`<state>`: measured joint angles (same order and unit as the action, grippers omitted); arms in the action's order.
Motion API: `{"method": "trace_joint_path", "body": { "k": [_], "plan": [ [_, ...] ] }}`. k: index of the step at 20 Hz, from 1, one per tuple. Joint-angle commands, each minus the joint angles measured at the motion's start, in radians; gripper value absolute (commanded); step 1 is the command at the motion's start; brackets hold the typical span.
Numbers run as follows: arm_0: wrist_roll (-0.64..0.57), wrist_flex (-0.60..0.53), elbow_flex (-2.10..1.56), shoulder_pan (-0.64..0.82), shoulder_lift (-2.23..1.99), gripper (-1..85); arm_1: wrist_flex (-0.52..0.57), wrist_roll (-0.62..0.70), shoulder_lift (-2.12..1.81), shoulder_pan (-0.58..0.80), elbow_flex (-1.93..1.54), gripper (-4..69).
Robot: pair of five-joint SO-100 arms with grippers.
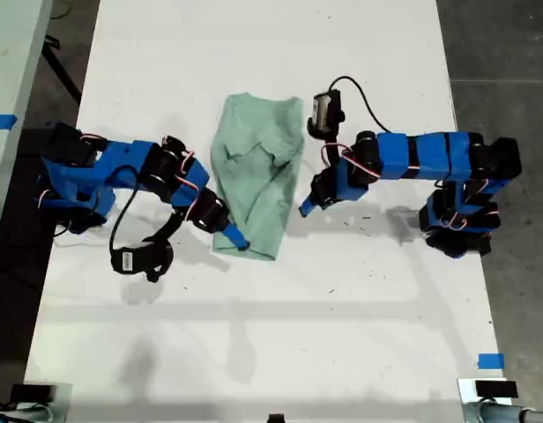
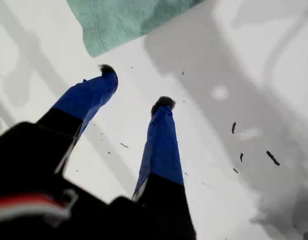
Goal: Fold t-shirt
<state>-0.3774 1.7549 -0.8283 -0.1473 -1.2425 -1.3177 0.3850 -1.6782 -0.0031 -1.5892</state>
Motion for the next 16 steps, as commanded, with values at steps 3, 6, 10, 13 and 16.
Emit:
{"method": "trace_joint_path", "body": {
  "k": [3, 6, 10, 13, 16],
  "plan": [
    [0.071, 0.186, -0.052, 0.092, -0.163, 33.2, -0.023, -0.054, -0.109, 0.0, 0.005, 19.0],
    [0.149, 0.186, -0.27, 0.11, -0.311, 19.4, -0.08, -0.103, -0.144, -0.025, 0.003, 9.3],
    [0.344, 0.138, -0.652, 0.084, -0.525, 2.2, -0.135, -0.239, -0.199, -0.118, -0.048, 2.0],
    [0.403, 0.077, -0.729, 0.032, -0.561, 4.3, -0.114, -0.314, -0.21, -0.172, -0.055, 0.8],
    [0.393, 0.003, -0.738, 0.021, -0.551, 23.2, -0.061, -0.365, -0.169, -0.181, -0.029, 9.5]
  ]
}}
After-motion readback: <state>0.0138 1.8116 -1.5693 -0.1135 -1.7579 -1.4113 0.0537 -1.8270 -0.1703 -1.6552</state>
